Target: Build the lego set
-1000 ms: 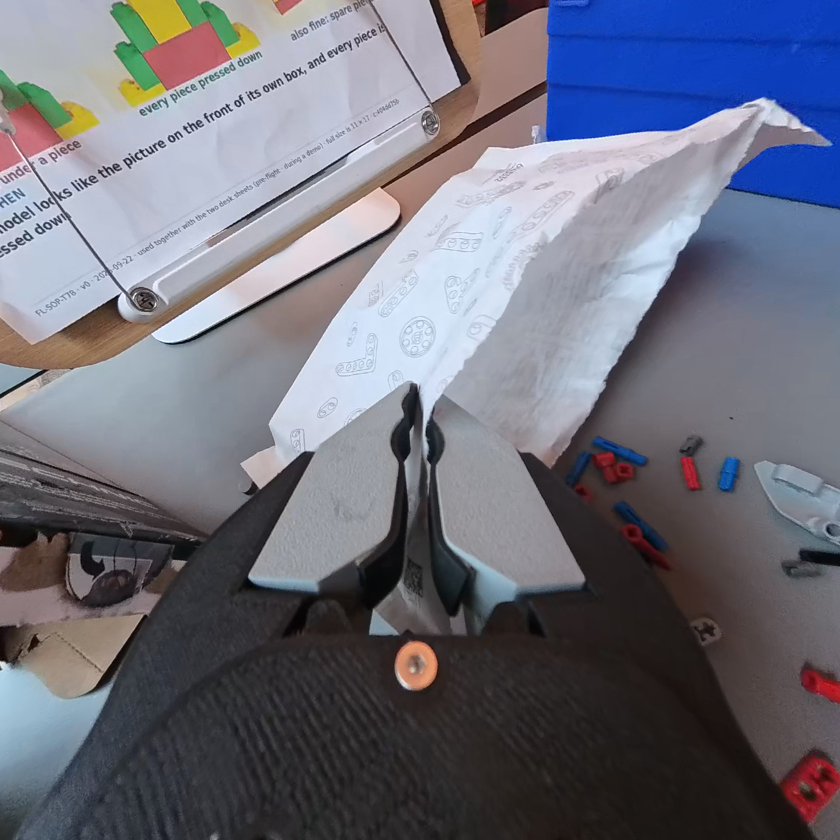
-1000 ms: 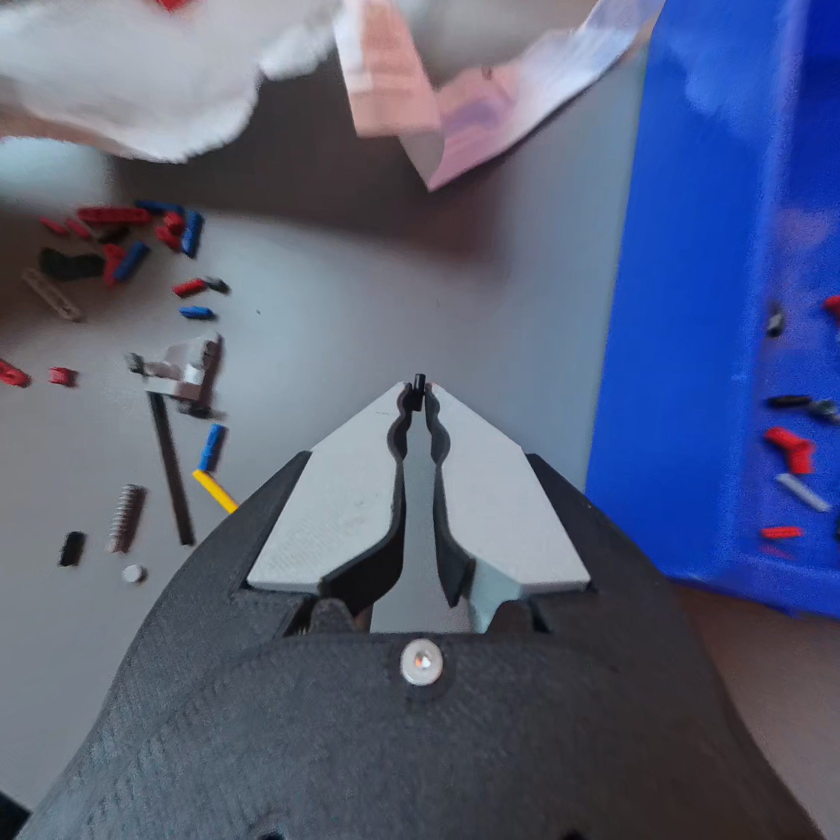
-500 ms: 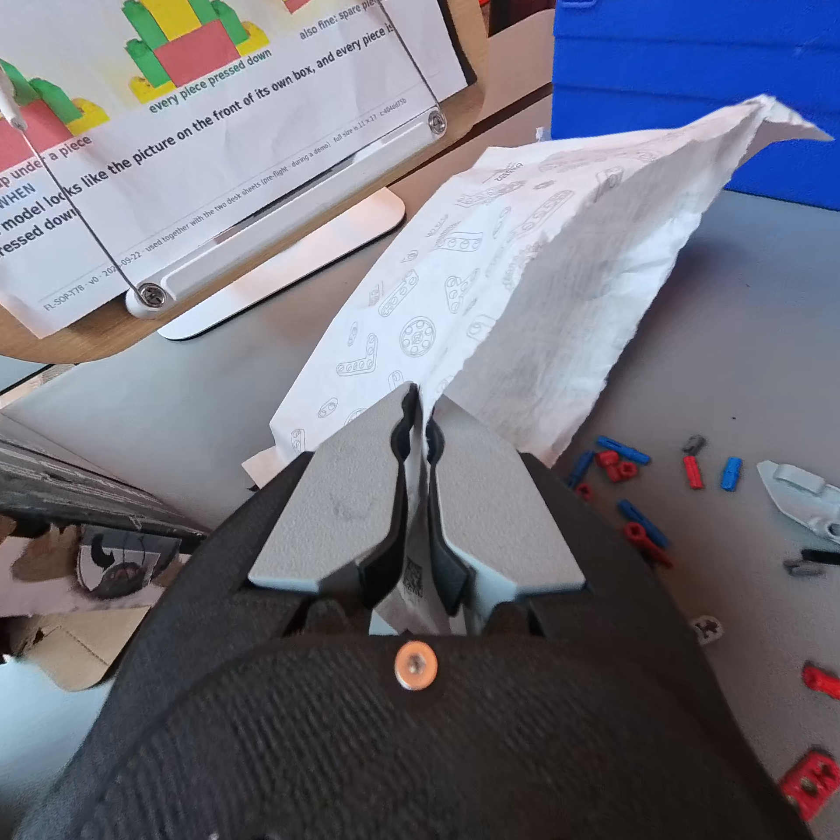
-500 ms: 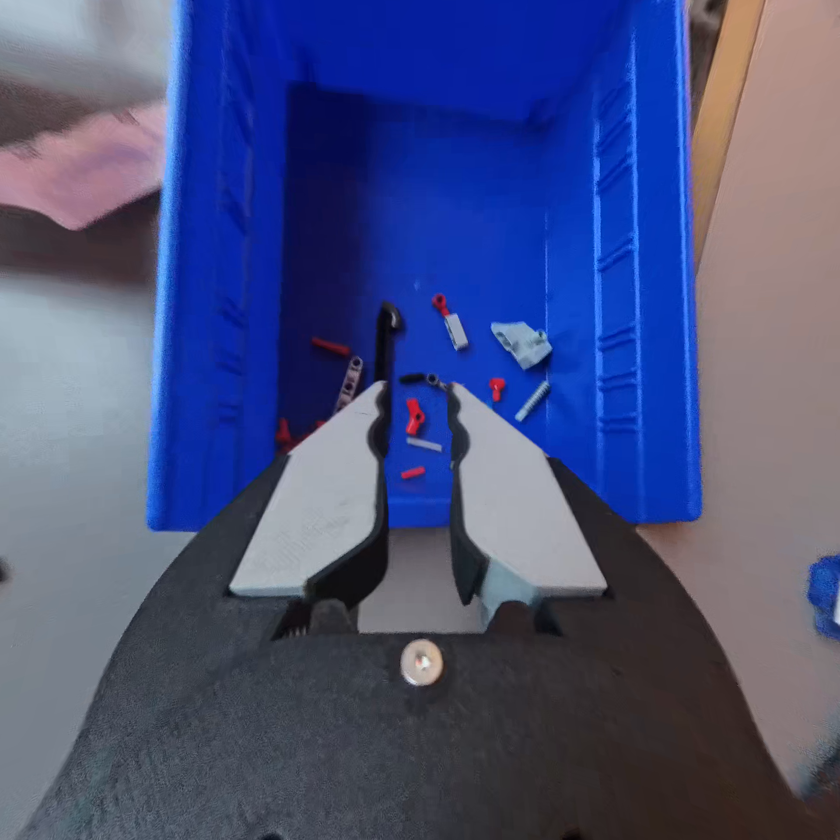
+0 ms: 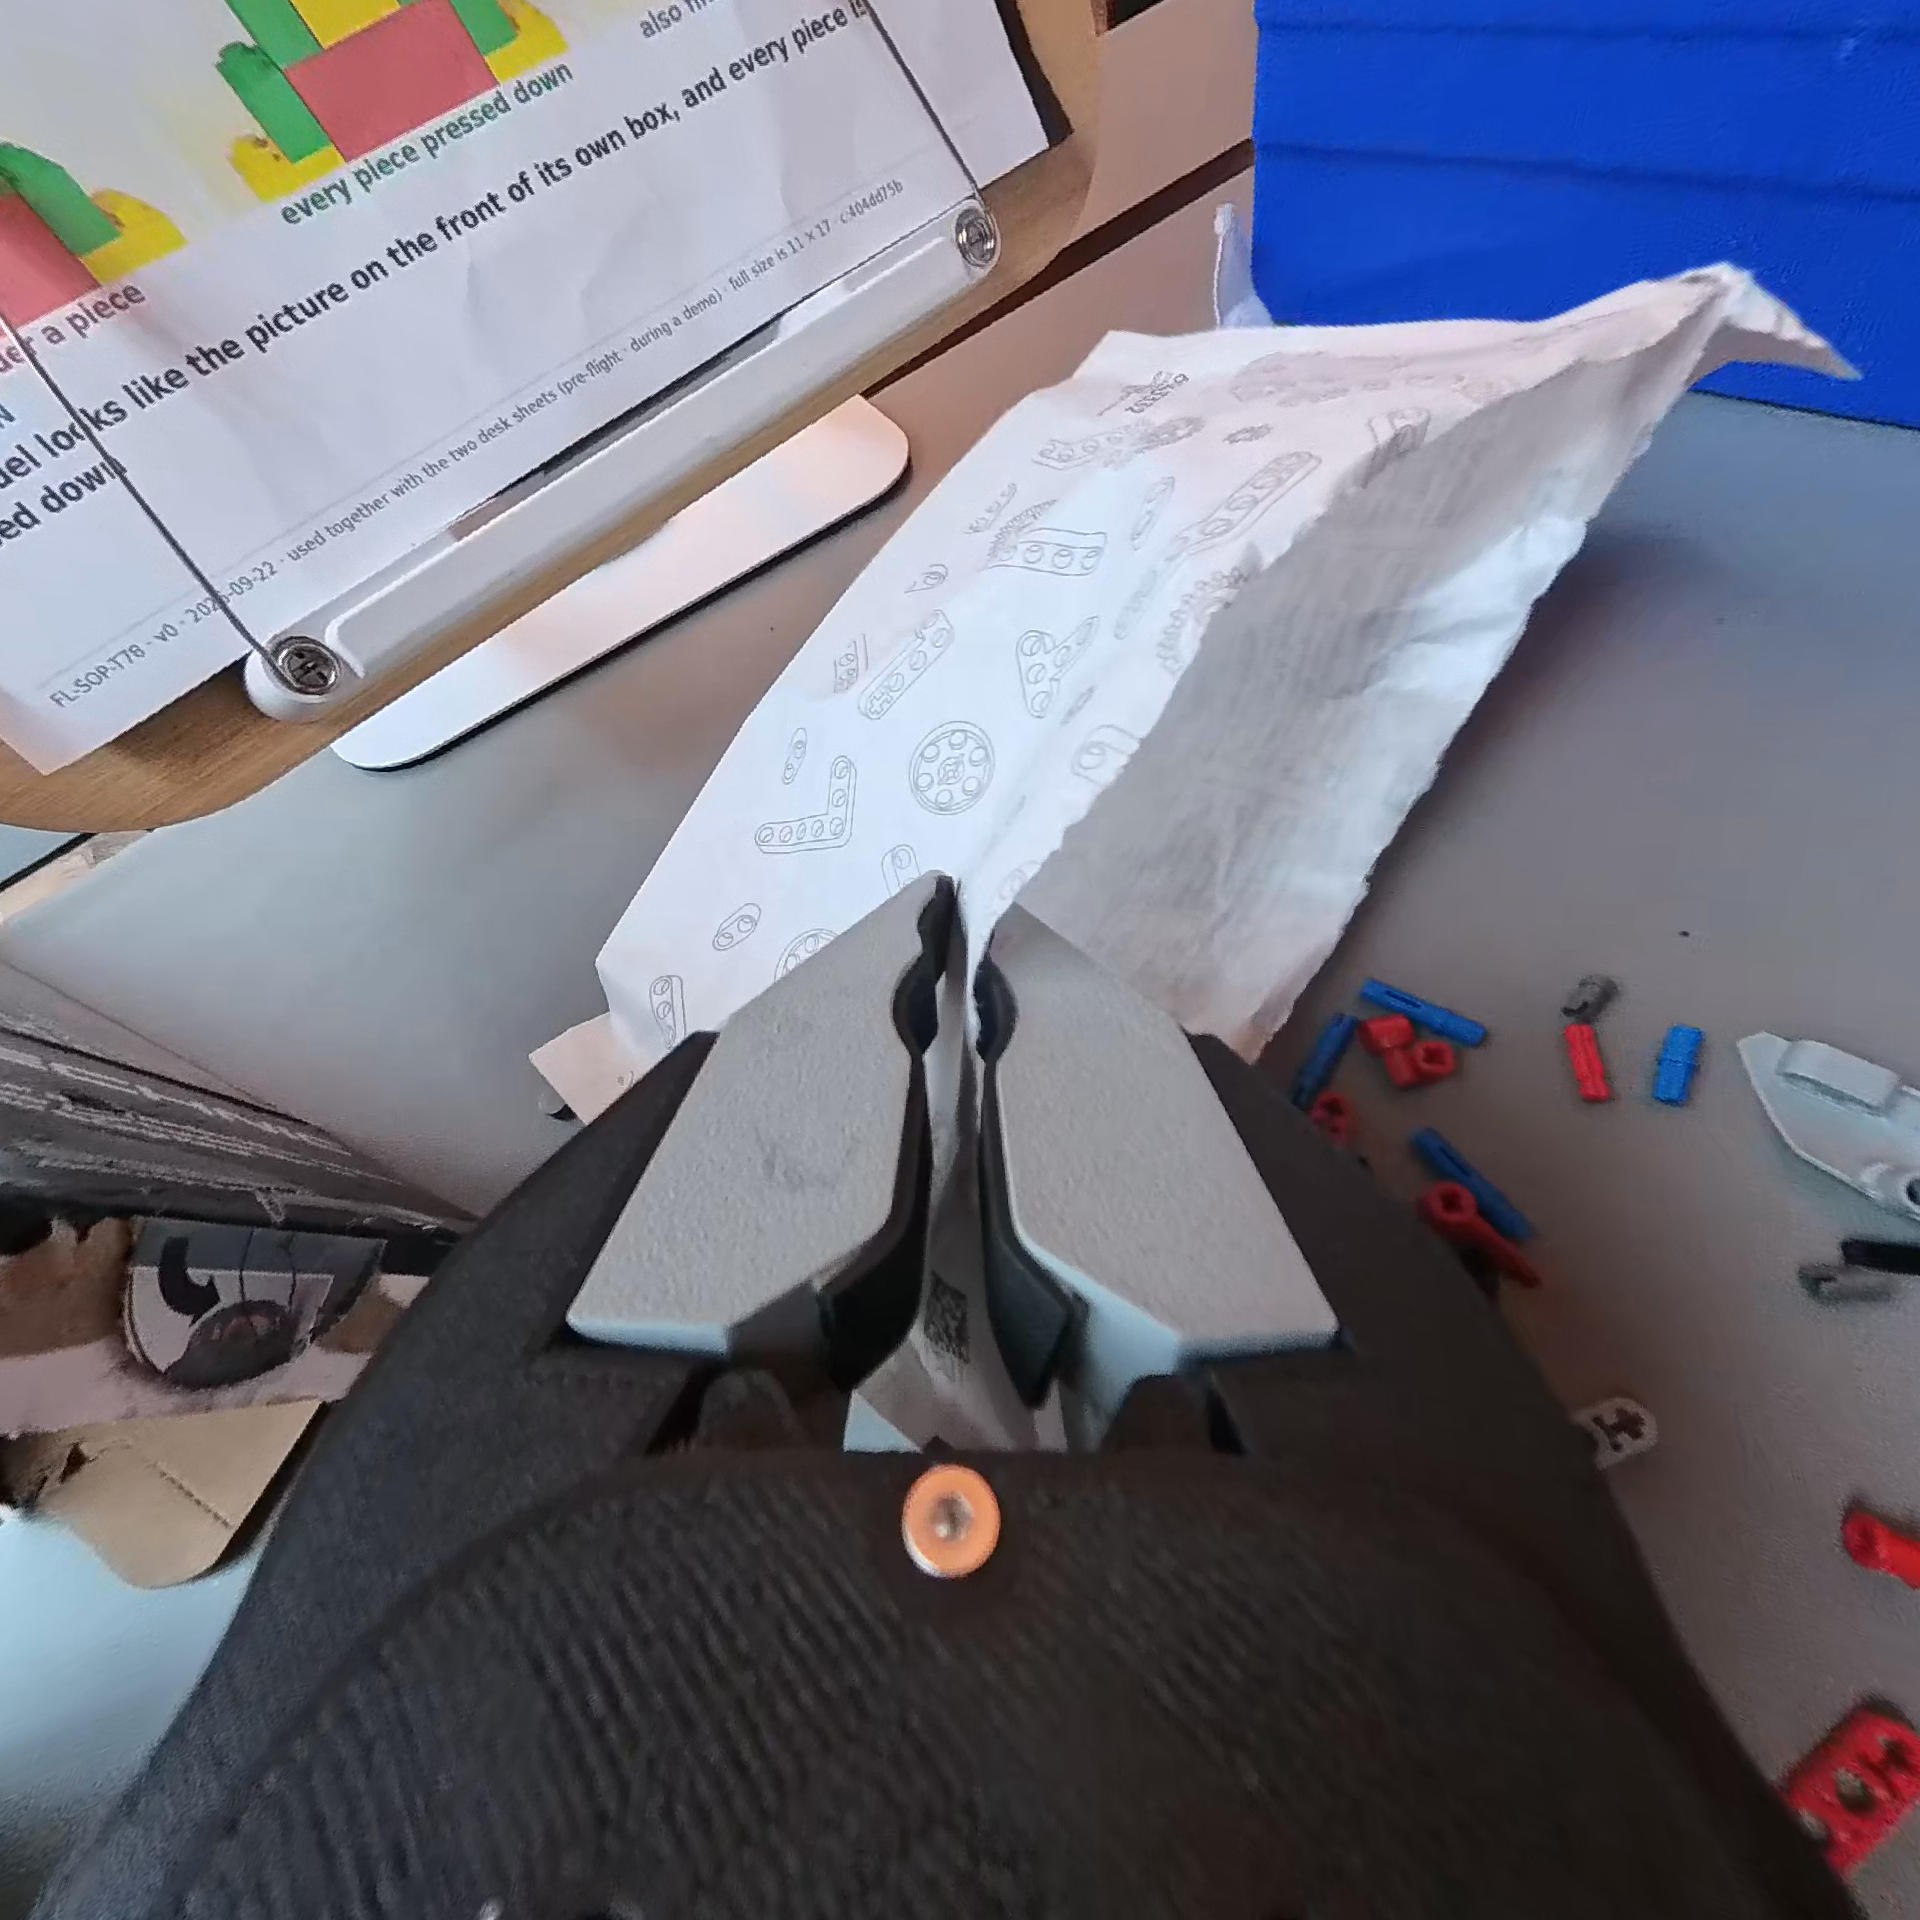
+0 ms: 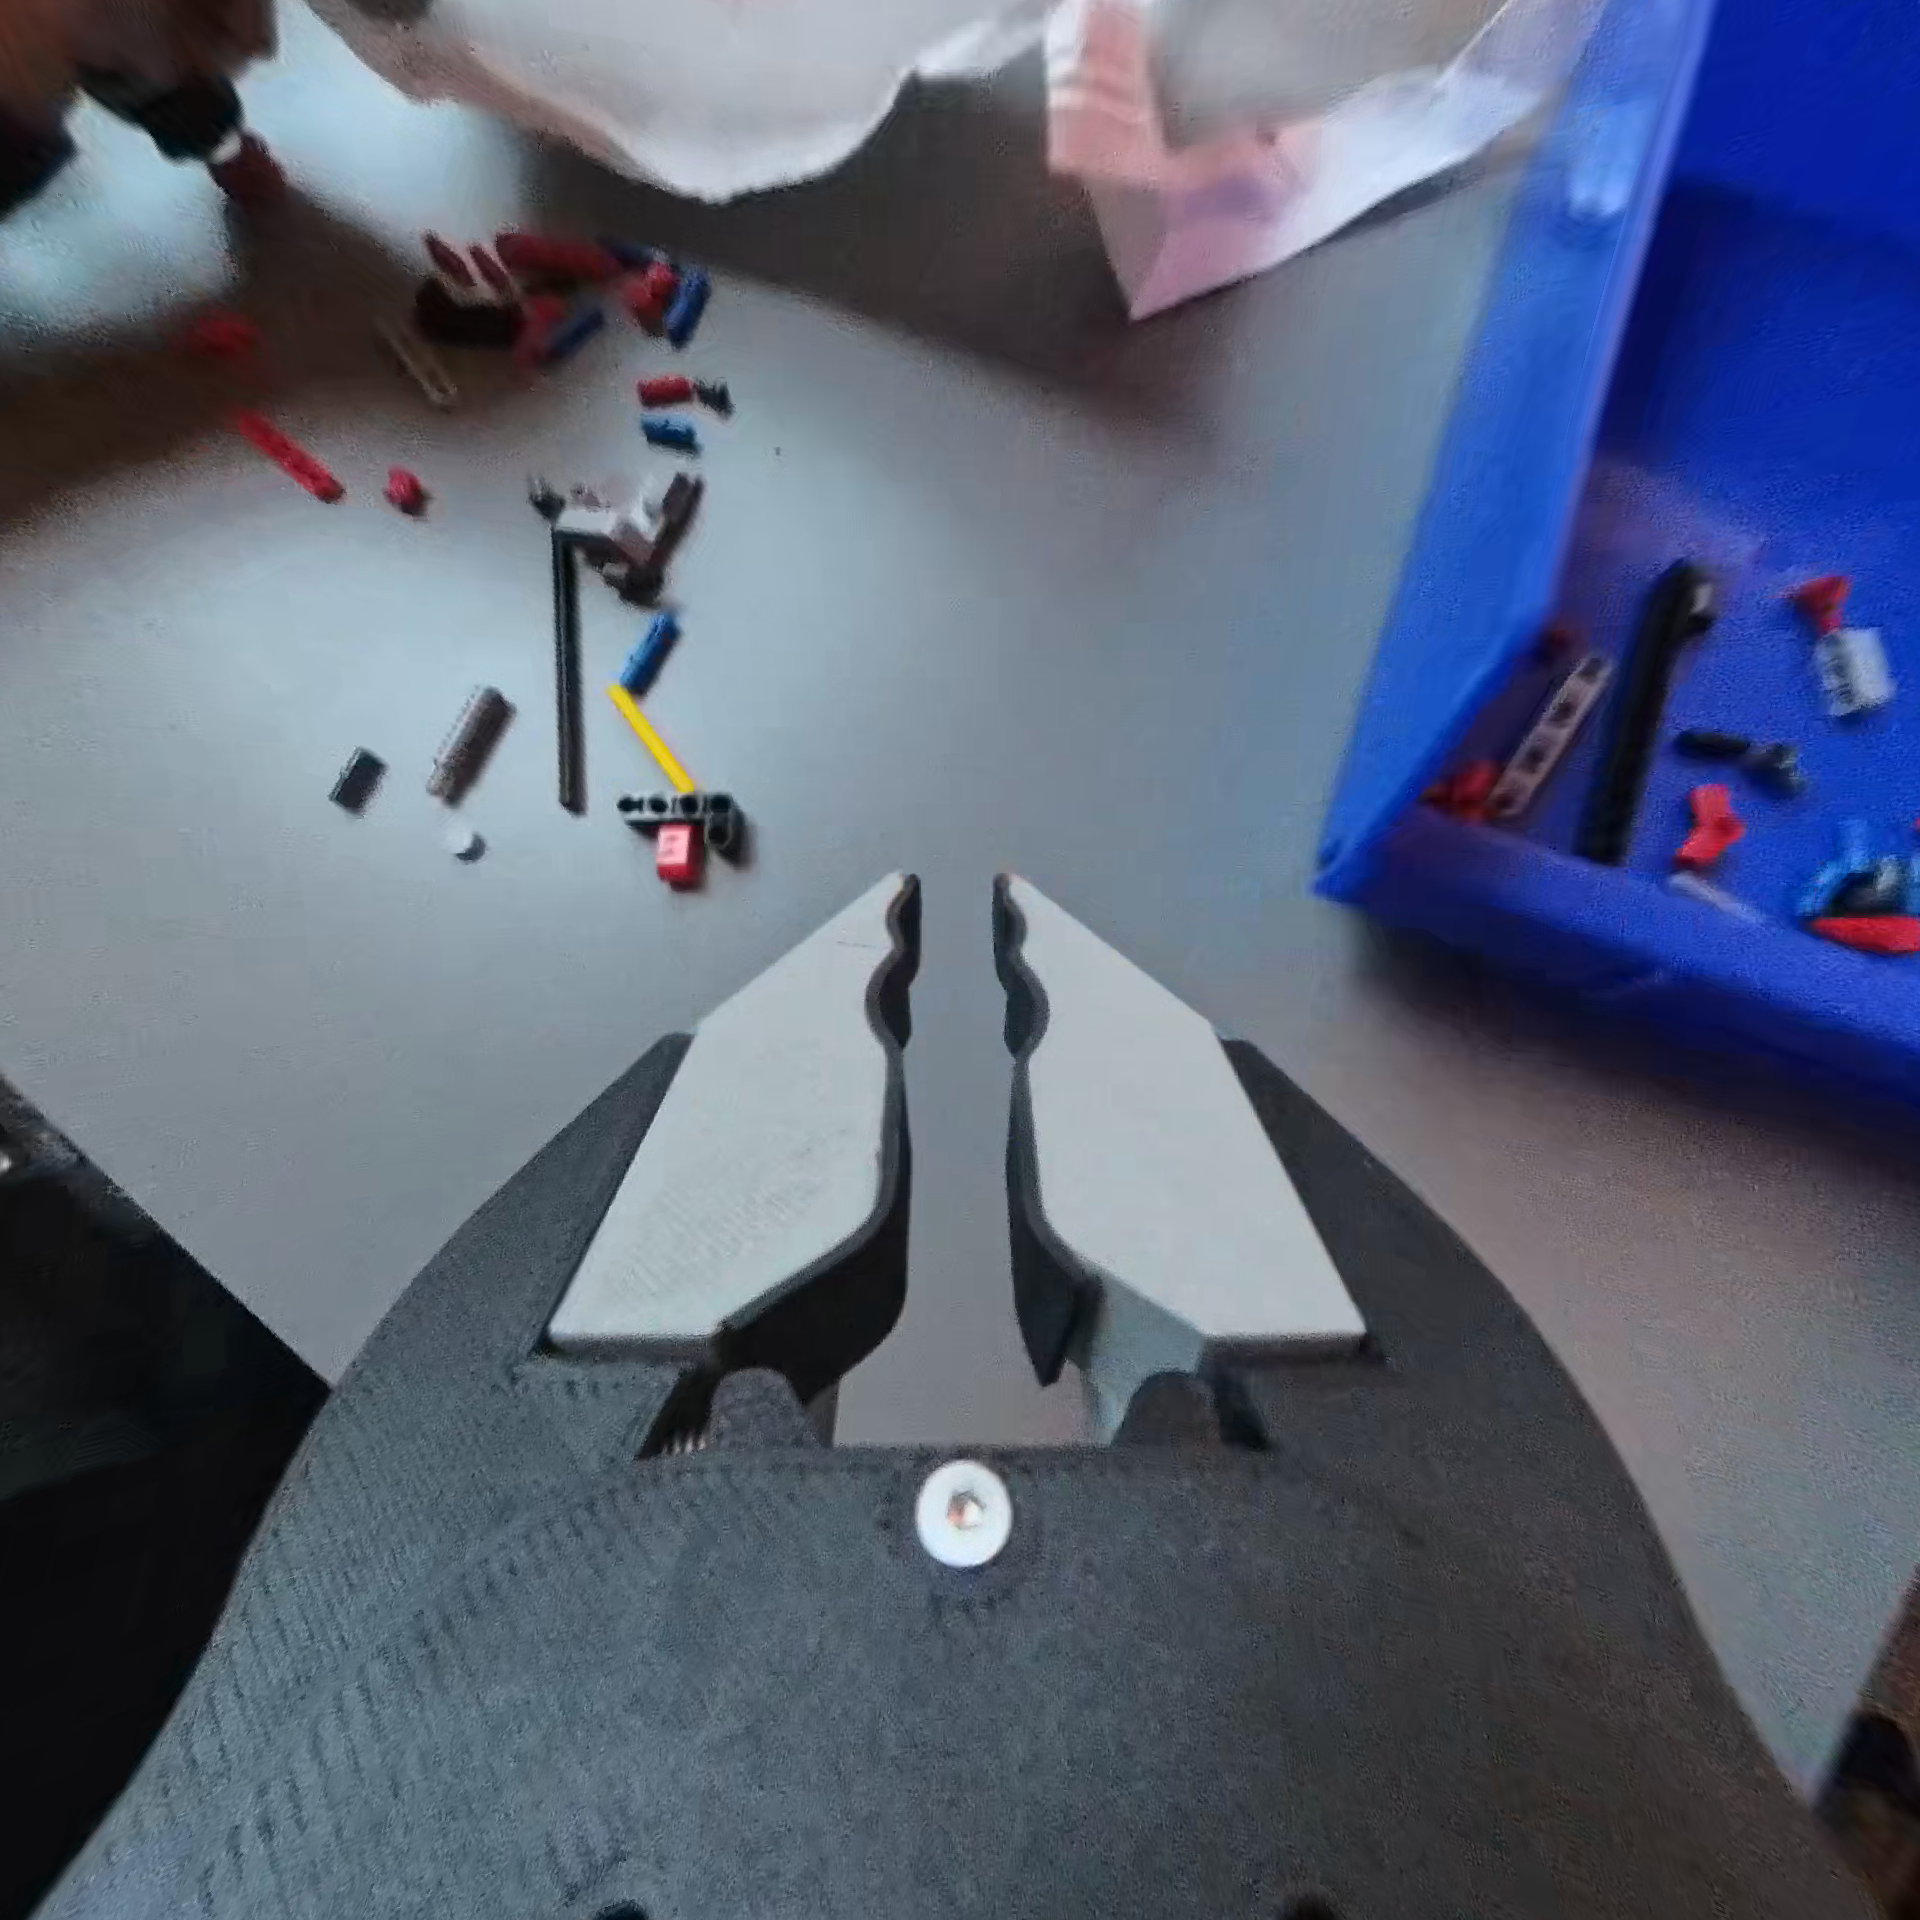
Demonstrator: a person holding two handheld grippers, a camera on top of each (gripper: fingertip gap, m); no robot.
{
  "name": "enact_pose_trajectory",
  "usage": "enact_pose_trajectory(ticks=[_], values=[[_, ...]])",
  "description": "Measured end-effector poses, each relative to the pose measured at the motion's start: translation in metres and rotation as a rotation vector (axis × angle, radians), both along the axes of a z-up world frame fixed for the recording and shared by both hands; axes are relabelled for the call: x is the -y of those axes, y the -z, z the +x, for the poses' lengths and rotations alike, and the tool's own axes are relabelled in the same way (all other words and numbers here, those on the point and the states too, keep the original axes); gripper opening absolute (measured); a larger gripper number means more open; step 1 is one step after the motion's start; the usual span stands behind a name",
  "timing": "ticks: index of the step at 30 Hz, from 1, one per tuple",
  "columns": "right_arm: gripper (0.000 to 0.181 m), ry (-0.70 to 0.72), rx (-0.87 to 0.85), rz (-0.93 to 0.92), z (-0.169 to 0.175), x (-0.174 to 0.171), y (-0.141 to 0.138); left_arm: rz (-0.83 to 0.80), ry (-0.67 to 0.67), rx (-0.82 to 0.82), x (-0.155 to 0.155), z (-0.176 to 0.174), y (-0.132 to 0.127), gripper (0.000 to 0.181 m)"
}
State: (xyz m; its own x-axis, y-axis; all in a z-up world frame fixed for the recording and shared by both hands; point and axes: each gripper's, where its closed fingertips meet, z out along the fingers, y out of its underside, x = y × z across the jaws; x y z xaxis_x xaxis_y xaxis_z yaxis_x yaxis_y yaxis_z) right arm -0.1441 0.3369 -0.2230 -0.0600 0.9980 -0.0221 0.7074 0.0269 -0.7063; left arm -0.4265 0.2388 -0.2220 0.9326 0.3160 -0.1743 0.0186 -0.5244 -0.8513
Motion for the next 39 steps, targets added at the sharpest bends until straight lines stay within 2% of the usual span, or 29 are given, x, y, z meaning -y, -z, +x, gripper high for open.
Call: enact_pose_trajectory(ticks=[3, 7, 12, 15, 17, 20, 23, 25, 29, 32, 34, 37, 39], values=[[0.011, 0.016, -0.009, -0.055, 0.002, 0.026, 0.023, -0.005, 0.002, -0.001, 0.0, 0.001, 0.001, 0.0], [0.012, 0.036, 0.038, -0.038, -0.02, 0.051, 0.045, -0.004, 0.0, -0.003, -0.001, 0.0, 0.001, 0.0], [0.0, -0.024, -0.035, -0.07, -0.075, 0.11, 0.044, -0.012, -0.003, -0.016, 0.0, -0.001, 0.002, 0.0], [0.0, -0.083, -0.021, 0.003, -0.098, 0.125, 0.042, -0.023, 0.002, -0.019, 0.0, 0.0, 0.004, 0.0], [0.0, -0.101, -0.038, 0.026, -0.107, 0.119, 0.032, -0.02, 0.003, -0.018, 0.0, 0.0, 0.004, 0.0], [0.0, -0.09, -0.076, 0.051, -0.12, 0.088, 0.016, -0.015, 0.003, -0.015, 0.0, 0.0, 0.002, 0.0], [0.015, -0.111, -0.059, 0.033, -0.145, 0.063, 0.013, -0.033, 0.011, -0.023, -0.002, 0.002, 0.006, 0.0], [0.013, -0.139, -0.048, 0.063, -0.168, 0.055, 0.018, -0.039, 0.011, -0.035, -0.002, 0.002, 0.006, 0.0], [0.016, -0.227, -0.002, 0.071, -0.203, 0.069, 0.036, -0.028, 0.008, -0.027, -0.001, 0.0, 0.005, 0.0], [0.007, -0.3, 0.015, 0.033, -0.212, 0.092, 0.043, -0.031, 0.006, -0.02, -0.001, -0.001, 0.007, 0.0], [0.003, -0.338, 0.027, 0.044, -0.209, 0.101, 0.043, -0.034, 0.008, -0.025, -0.001, -0.001, 0.007, 0.0], [0.001, -0.318, -0.043, 0.141, -0.212, 0.093, 0.031, -0.038, 0.015, -0.029, -0.002, 0.001, 0.007, 0.0], [0.002, -0.298, -0.058, 0.096, -0.219, 0.092, 0.028, -0.043, 0.016, -0.034, -0.003, 0.002, 0.008, 0.0]])
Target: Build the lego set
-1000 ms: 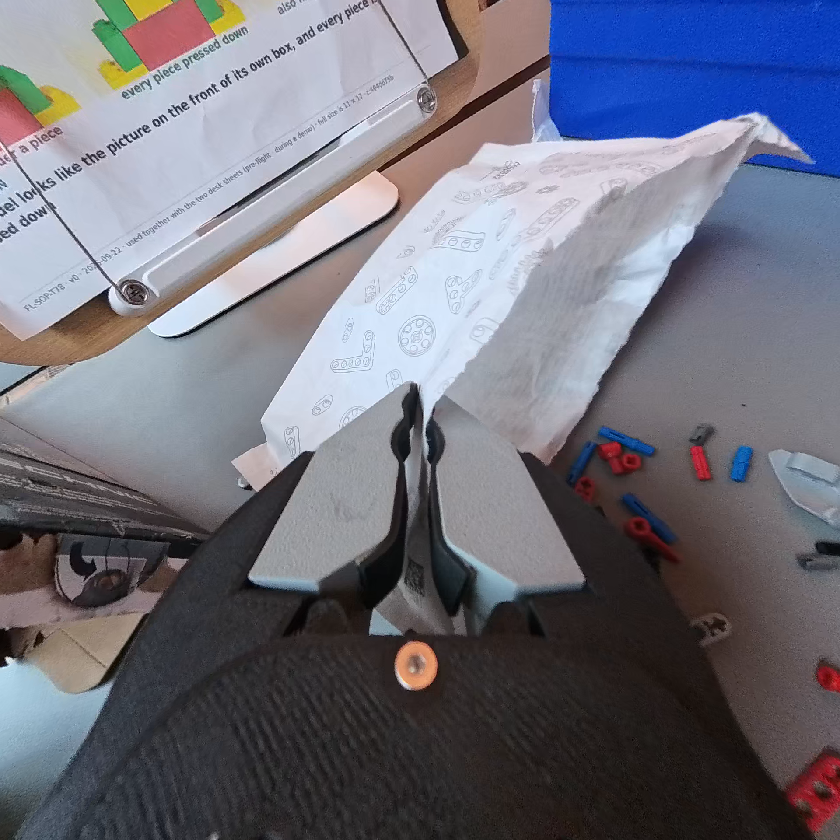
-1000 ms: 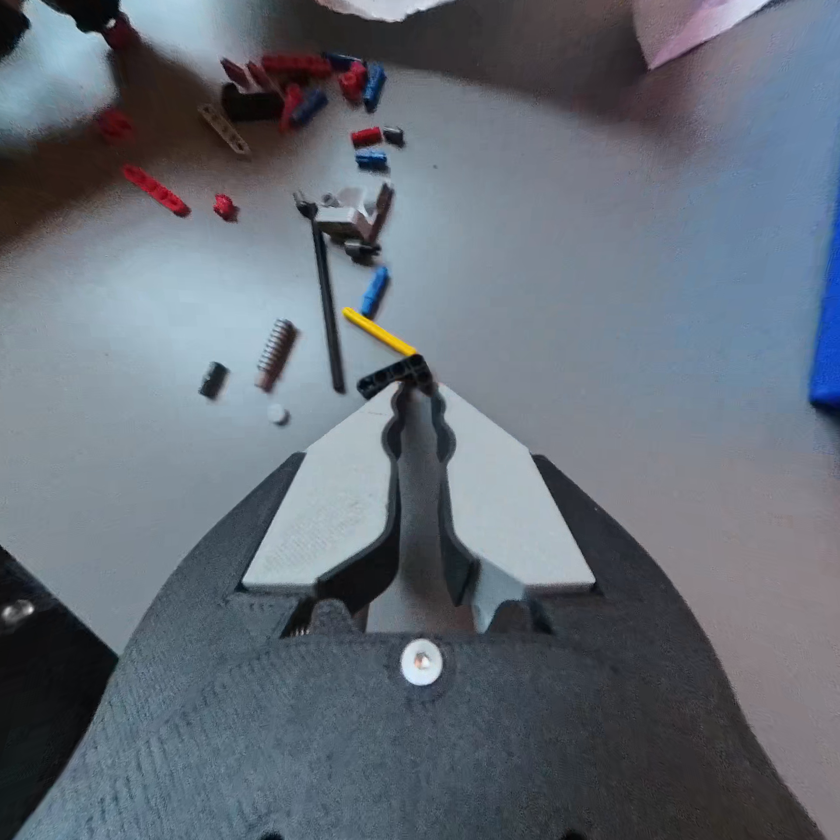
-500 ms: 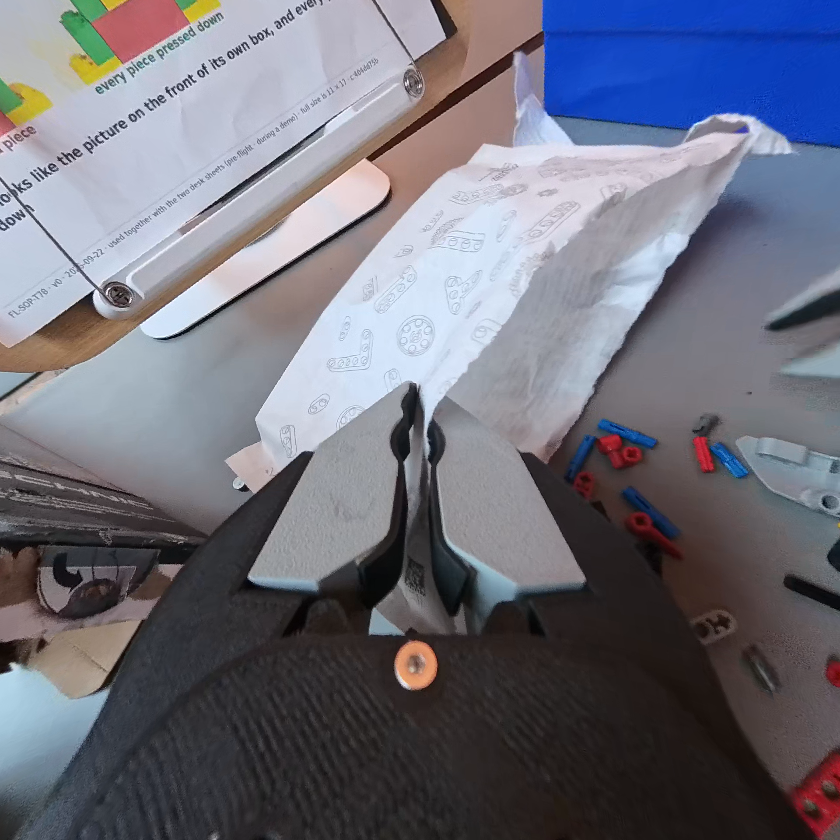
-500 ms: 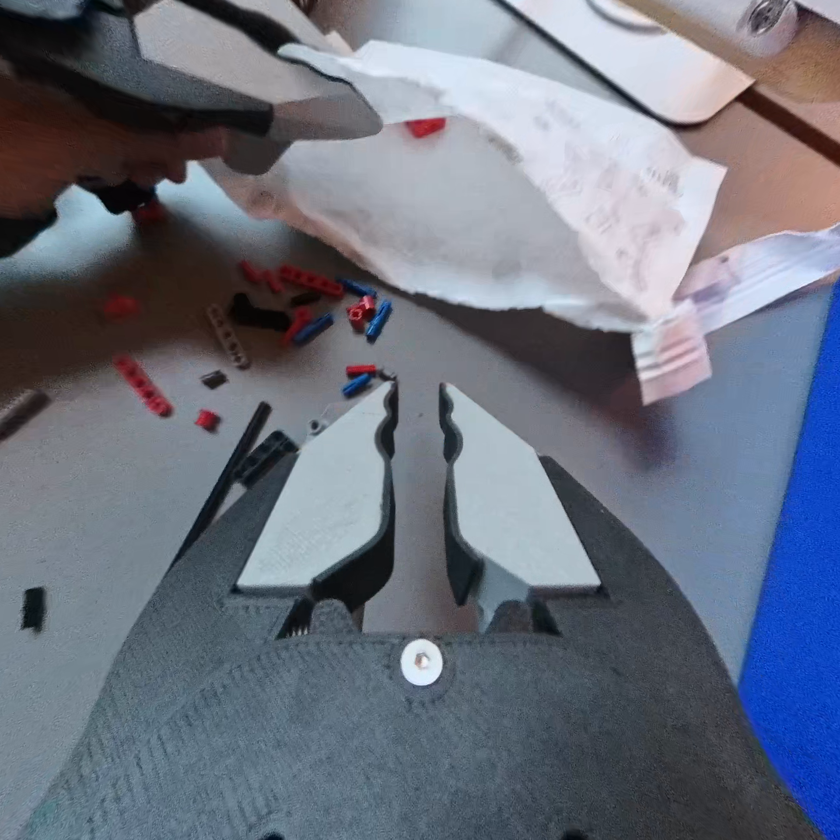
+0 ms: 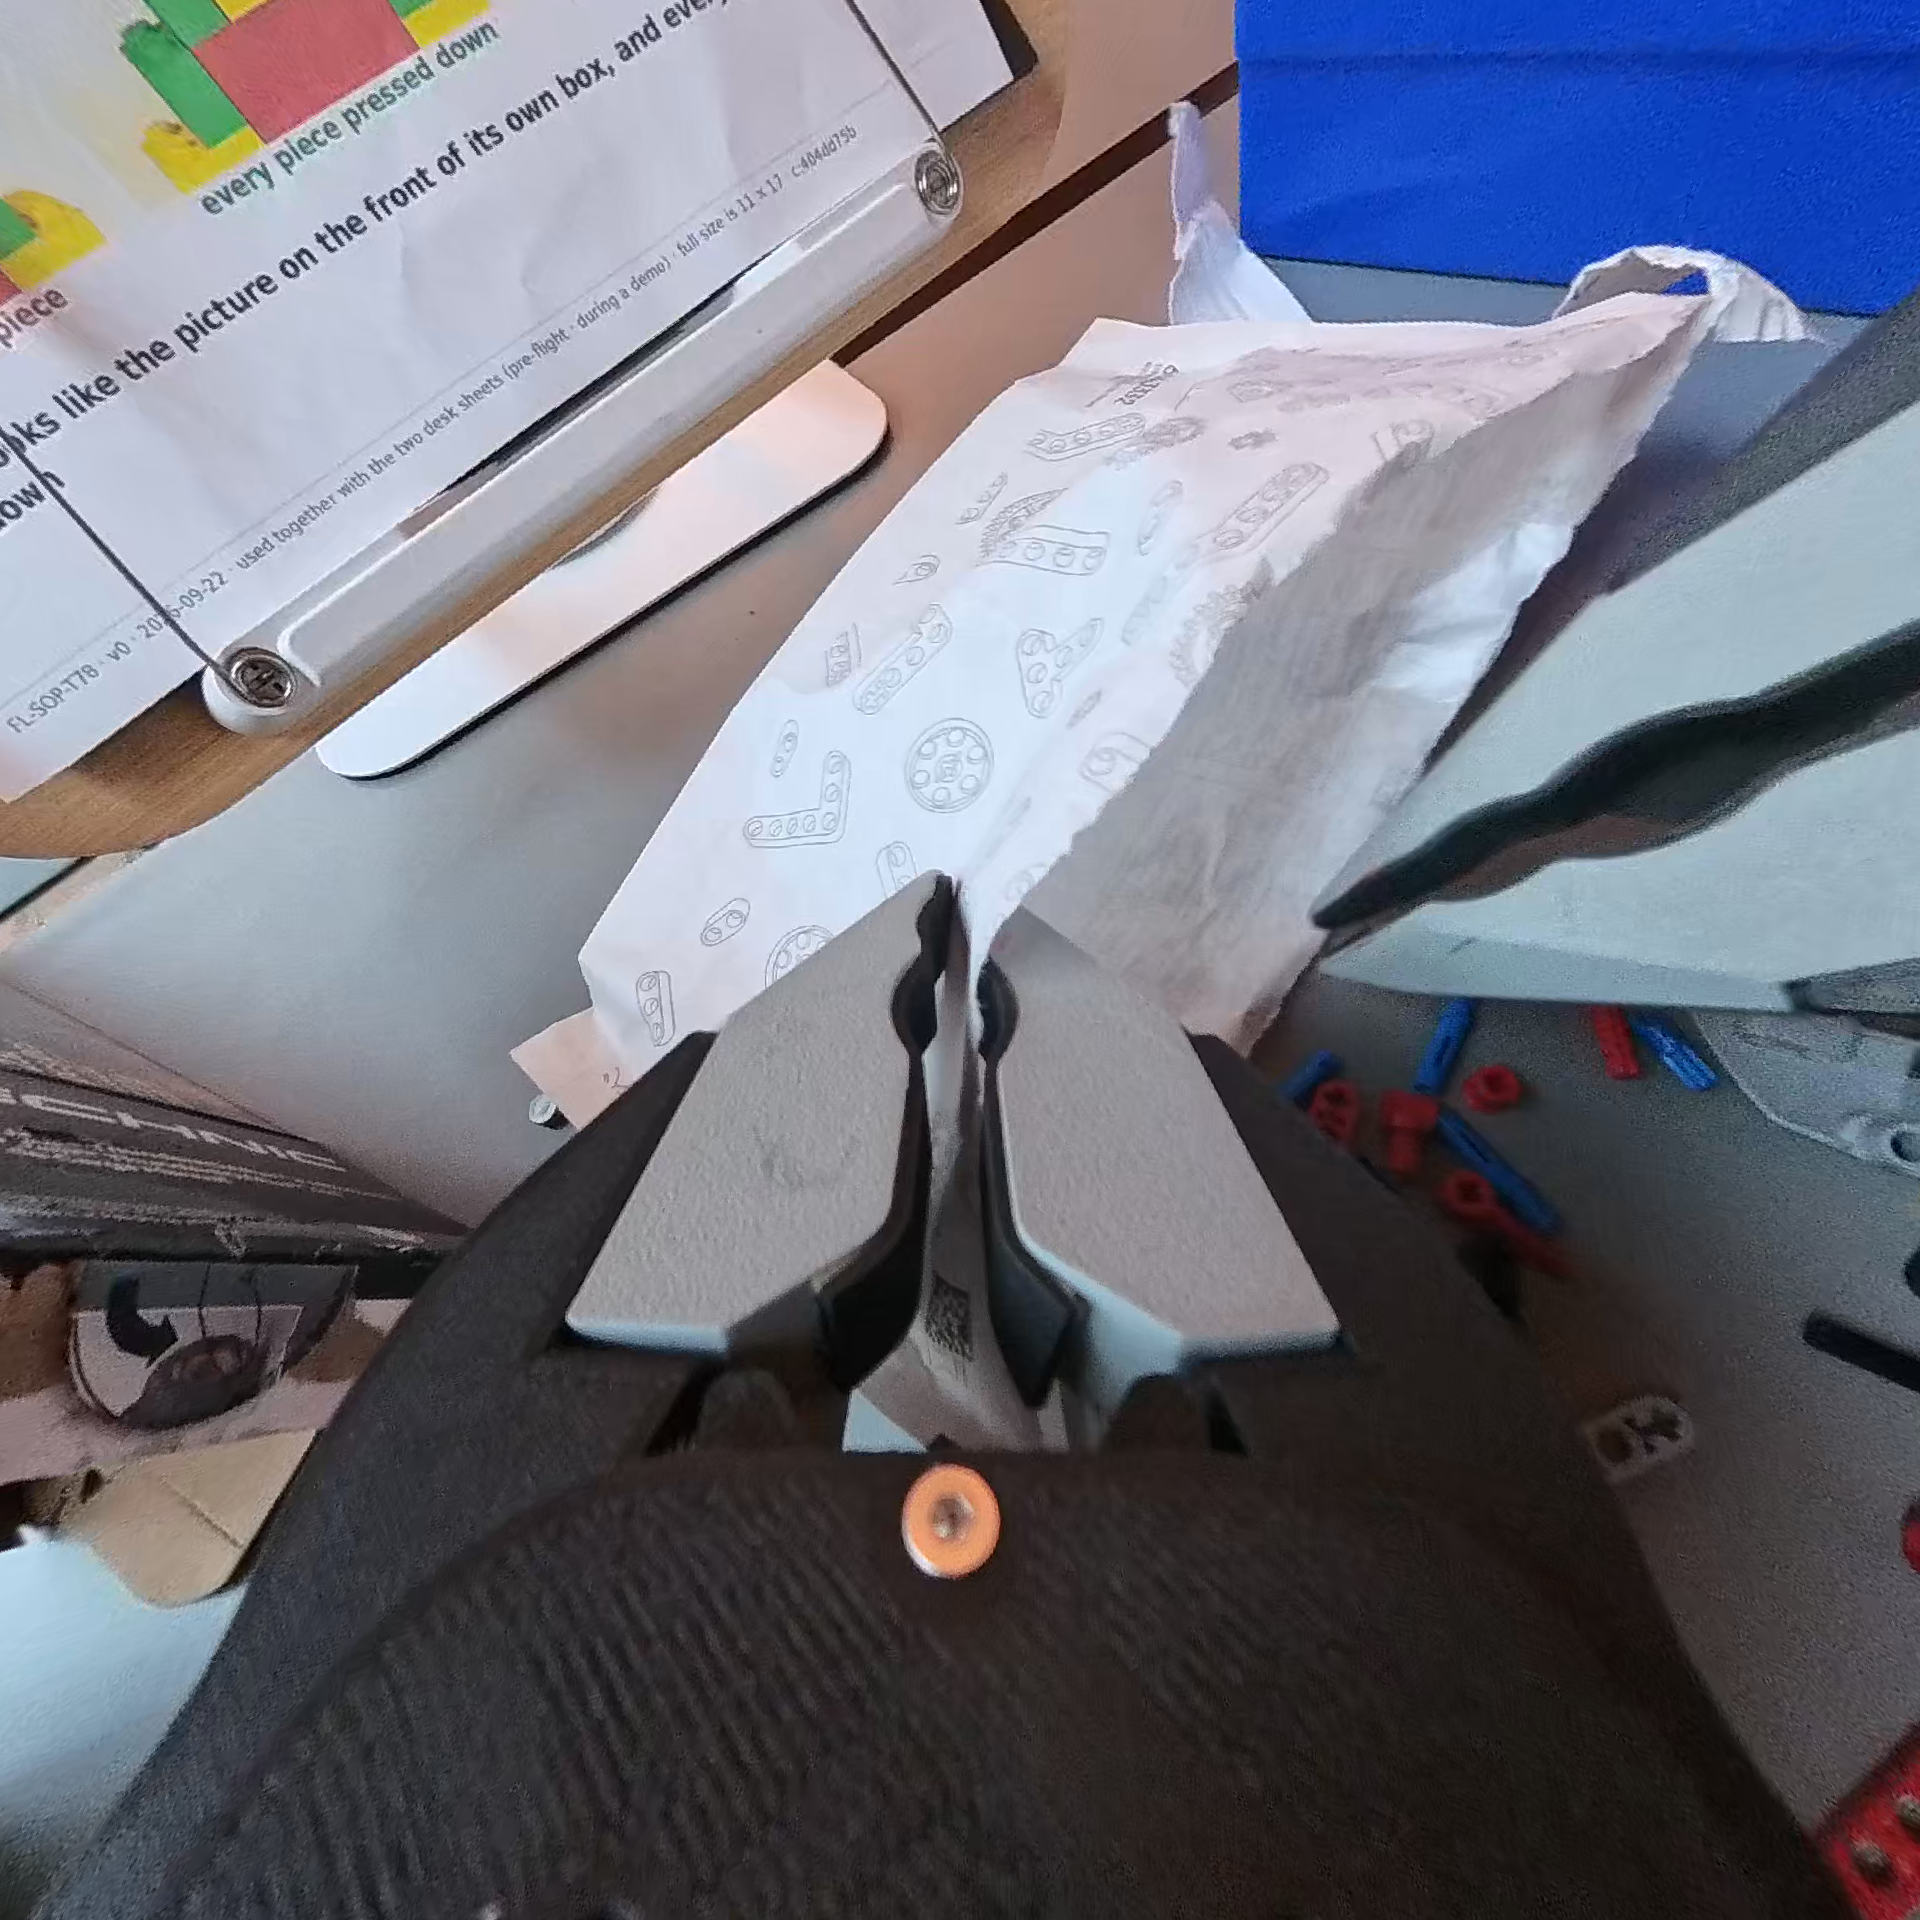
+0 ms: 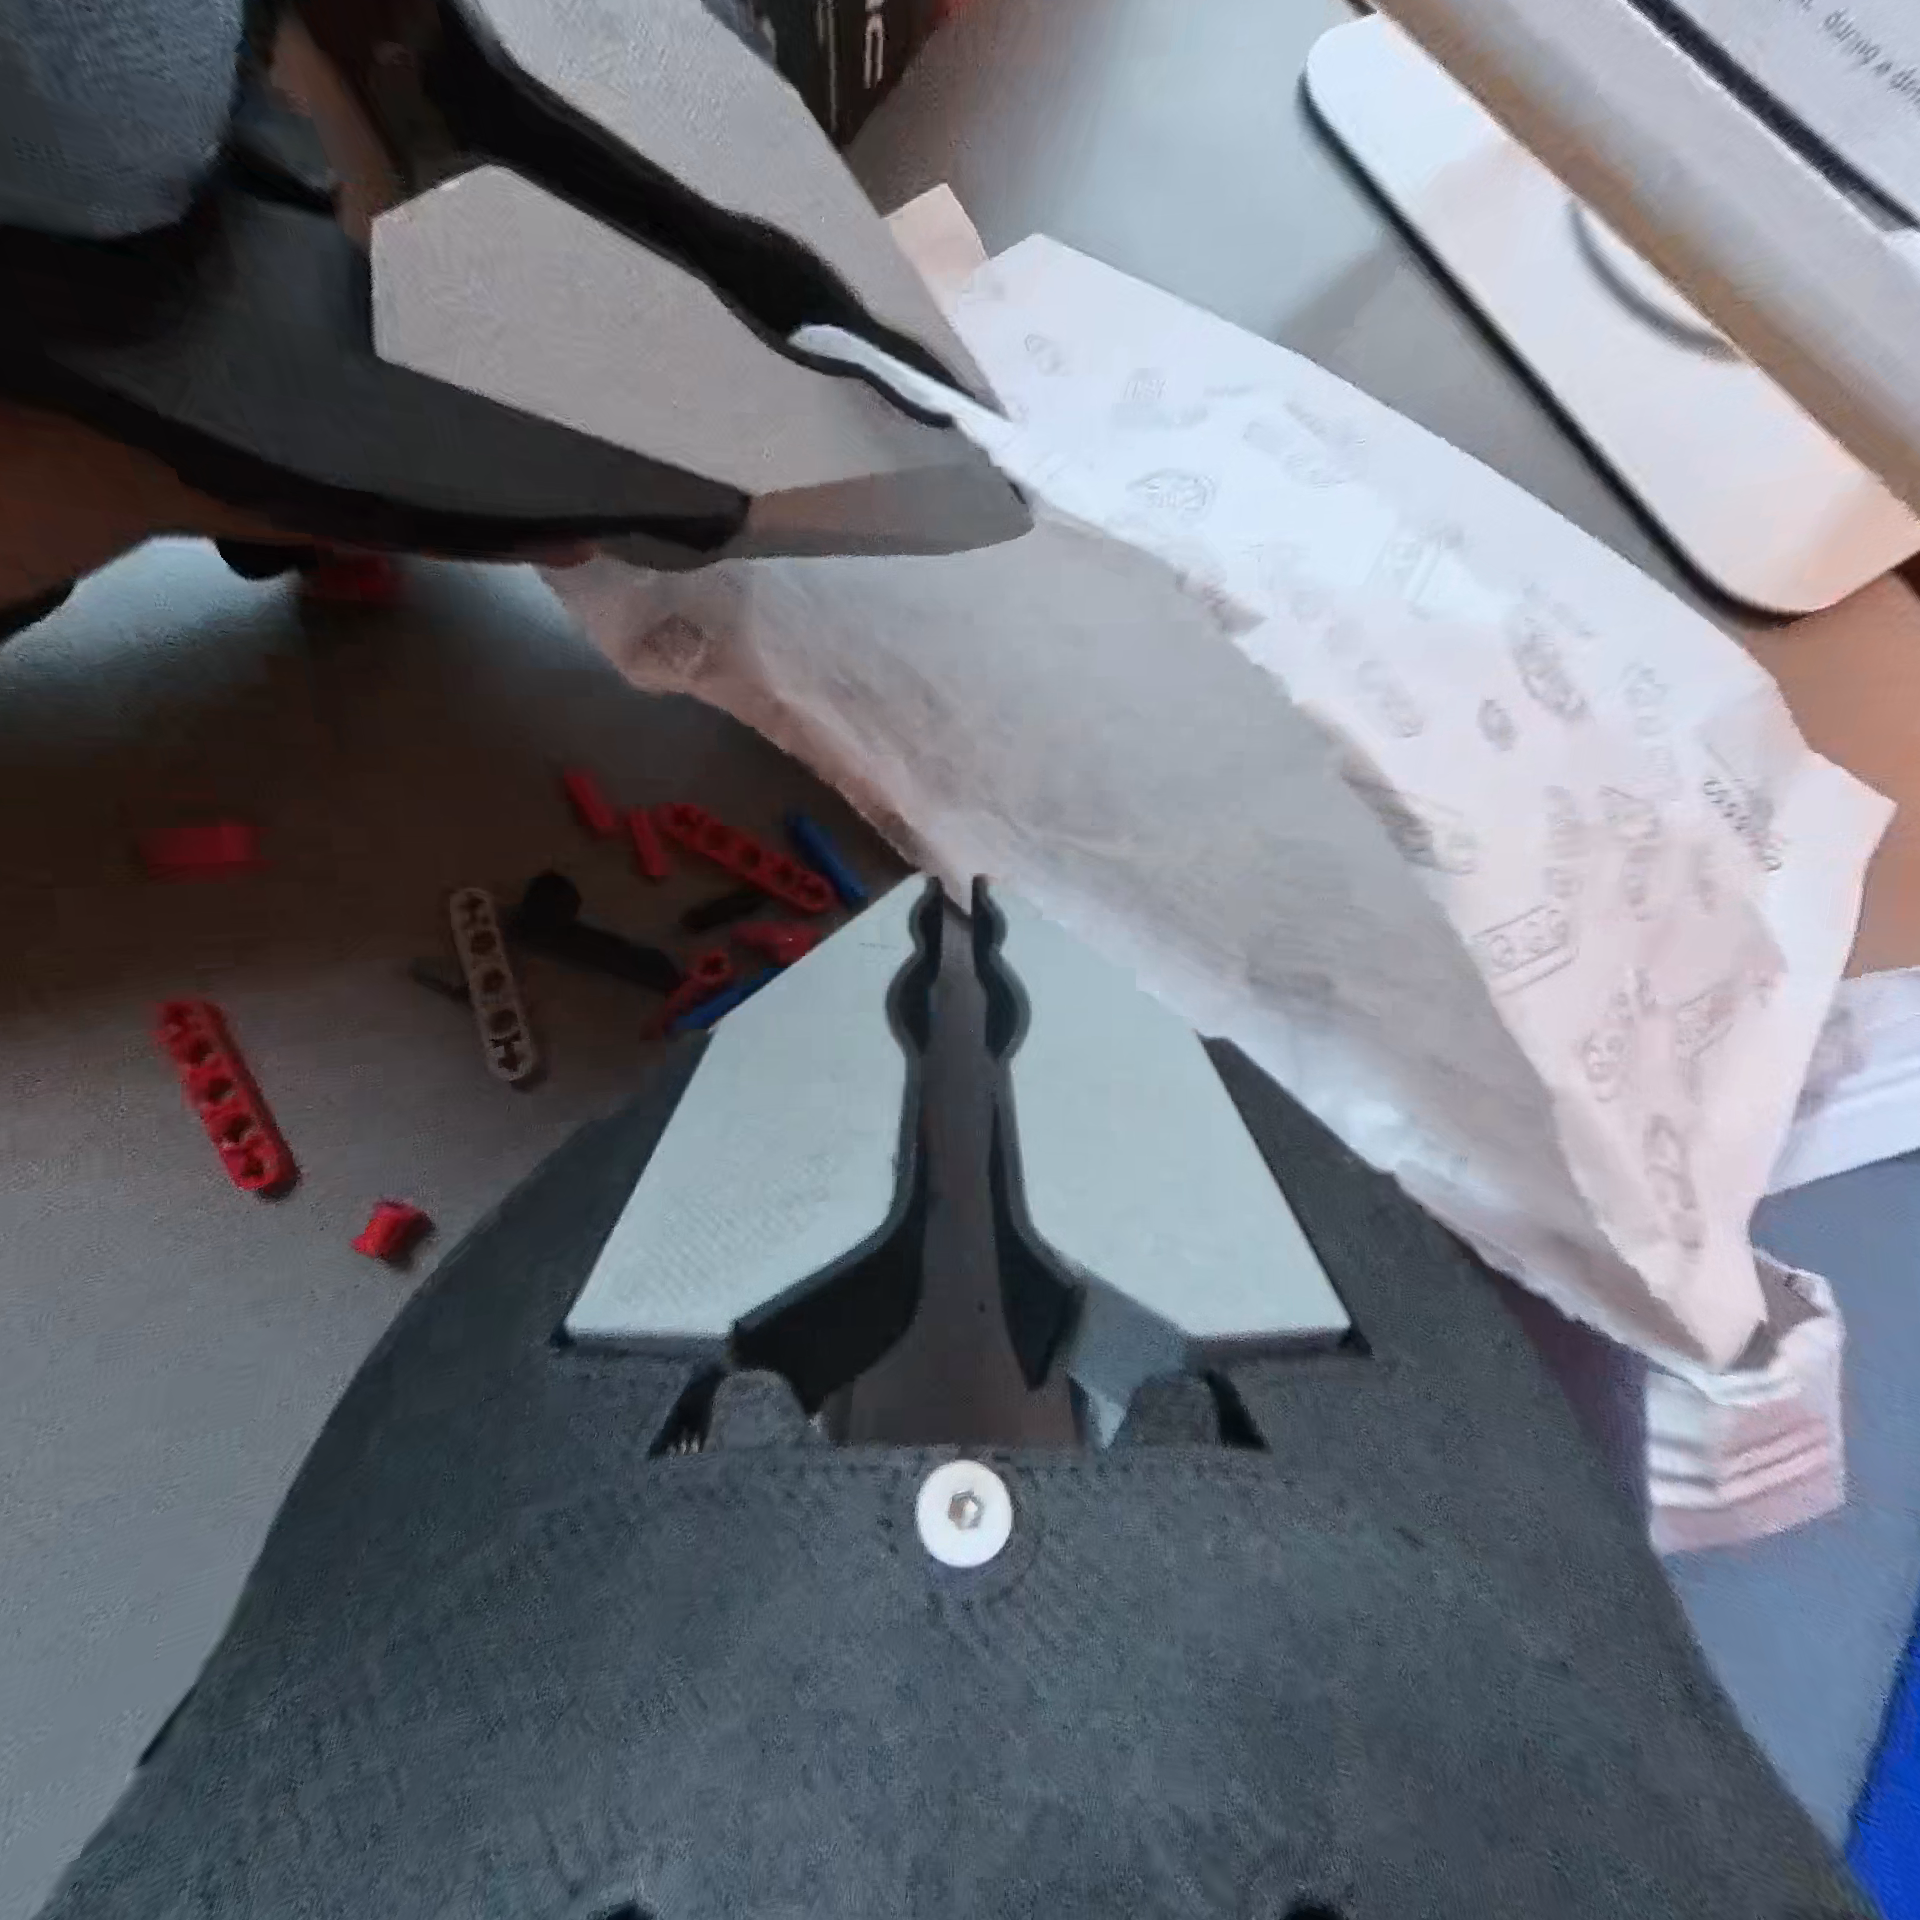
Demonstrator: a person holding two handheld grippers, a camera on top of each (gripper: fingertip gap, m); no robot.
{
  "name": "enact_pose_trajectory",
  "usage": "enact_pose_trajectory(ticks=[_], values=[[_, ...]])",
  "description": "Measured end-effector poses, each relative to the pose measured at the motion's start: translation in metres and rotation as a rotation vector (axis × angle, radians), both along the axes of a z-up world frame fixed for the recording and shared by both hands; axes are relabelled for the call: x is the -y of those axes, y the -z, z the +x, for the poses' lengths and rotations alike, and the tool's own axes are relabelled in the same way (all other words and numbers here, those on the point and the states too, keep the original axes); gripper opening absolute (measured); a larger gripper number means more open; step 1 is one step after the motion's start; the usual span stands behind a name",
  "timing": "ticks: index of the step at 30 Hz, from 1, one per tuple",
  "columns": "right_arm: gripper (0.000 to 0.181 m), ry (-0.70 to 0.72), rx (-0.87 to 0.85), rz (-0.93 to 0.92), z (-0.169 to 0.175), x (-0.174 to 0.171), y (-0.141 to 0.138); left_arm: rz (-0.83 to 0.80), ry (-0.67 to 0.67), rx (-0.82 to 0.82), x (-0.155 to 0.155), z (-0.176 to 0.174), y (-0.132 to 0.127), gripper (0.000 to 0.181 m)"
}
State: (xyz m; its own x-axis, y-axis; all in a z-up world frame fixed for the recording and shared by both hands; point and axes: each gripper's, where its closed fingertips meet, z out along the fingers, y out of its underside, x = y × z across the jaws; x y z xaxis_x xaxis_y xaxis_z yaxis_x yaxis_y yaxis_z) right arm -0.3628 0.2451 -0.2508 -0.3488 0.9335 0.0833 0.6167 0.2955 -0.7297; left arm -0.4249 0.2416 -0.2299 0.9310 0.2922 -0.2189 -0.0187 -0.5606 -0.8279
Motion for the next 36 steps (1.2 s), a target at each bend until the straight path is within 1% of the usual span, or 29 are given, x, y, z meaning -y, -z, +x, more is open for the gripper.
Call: enact_pose_trajectory(ticks=[2, 4, 6, 8, 10, 12, 15, 18, 22, 28, 31, 34, 36], values=[[0.002, -0.055, 0.072, -0.065, 0.001, 0.012, 0.012, -0.002, 0.002, -0.001, 0.0, 0.0, 0.0, 0.0], [0.0, -0.149, 0.082, -0.11, 0.008, 0.032, 0.014, 0.002, 0.004, -0.001, 0.001, 0.0, 0.0, 0.0], [0.0, -0.102, 0.049, -0.023, 0.009, 0.02, 0.012, 0.002, 0.005, 0.006, 0.001, 0.0, 0.0, 0.0], [0.0, -0.067, -0.011, 0.019, 0.009, 0.007, 0.002, -0.003, 0.003, 0.007, 0.001, 0.0, 0.001, 0.0], [0.003, -0.048, -0.062, -0.01, 0.009, 0.0, -0.008, -0.011, 0.006, -0.002, 0.001, 0.001, 0.002, 0.0], [0.01, -0.019, -0.082, -0.036, 0.01, -0.006, -0.011, -0.024, 0.012, -0.01, 0.001, 0.002, 0.004, 0.001], [0.01, 0.036, -0.113, -0.002, 0.007, -0.02, -0.014, -0.047, 0.026, -0.028, 0.0, 0.003, 0.006, 0.002], [0.011, 0.078, -0.162, -0.031, 0.005, -0.028, -0.025, -0.081, 0.028, -0.09, 0.001, -0.002, 0.01, 0.0], [0.017, 0.094, -0.192, -0.069, 0.006, -0.035, -0.032, -0.118, 0.019, -0.093, 0.002, -0.01, 0.014, 0.0], [0.02, 0.114, -0.184, -0.077, 0.006, -0.041, -0.029, -0.217, 0.066, -0.105, 0.001, -0.007, 0.019, 0.002], [0.02, 0.118, -0.184, -0.083, 0.005, -0.041, -0.028, -0.254, 0.081, -0.075, 0.002, -0.003, 0.022, 0.008], [0.021, 0.122, -0.188, -0.091, 0.005, -0.043, -0.029, -0.282, 0.077, -0.018, 0.002, 0.005, 0.02, 0.018], [0.021, 0.121, -0.193, -0.102, 0.006, -0.042, -0.031, -0.301, 0.072, -0.019, 0.003, 0.009, 0.019, 0.021]])
